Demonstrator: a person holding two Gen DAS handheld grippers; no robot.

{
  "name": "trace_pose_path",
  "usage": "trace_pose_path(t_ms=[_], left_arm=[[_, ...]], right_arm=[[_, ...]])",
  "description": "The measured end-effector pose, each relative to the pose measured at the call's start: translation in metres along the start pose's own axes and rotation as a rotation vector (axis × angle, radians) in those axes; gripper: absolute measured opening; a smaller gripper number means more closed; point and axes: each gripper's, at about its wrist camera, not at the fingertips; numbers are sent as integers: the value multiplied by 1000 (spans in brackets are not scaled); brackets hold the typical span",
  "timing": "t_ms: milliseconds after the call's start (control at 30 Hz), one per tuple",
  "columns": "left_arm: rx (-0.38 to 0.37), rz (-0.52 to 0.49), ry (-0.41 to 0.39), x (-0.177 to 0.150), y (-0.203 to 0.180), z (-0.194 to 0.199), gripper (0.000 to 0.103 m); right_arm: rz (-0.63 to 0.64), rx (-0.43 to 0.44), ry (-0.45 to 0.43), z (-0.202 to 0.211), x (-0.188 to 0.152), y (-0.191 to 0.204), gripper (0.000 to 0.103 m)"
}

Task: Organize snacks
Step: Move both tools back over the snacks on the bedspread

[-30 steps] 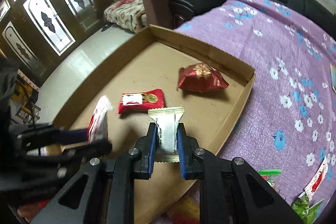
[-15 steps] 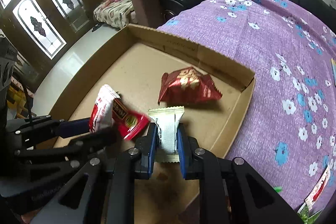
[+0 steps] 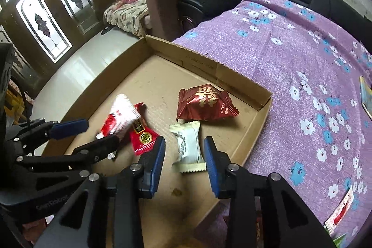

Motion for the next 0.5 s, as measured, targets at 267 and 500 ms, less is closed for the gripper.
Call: trace_pose_path(t_ms=[267, 500], left_arm=[[23, 8, -18, -13, -10, 21, 67], [-49, -16, -67, -46, -45, 61, 79]], right_arm=[[5, 30, -28, 38, -16, -6, 40], [15, 5, -57, 95, -60, -48, 56]])
Point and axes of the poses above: each gripper's, at about its wrist camera, not at the fingertips, and z roughly against the way its jaws point, y to its left, x to its top, and after that the axes turned 6 degrees about -y, right-handed
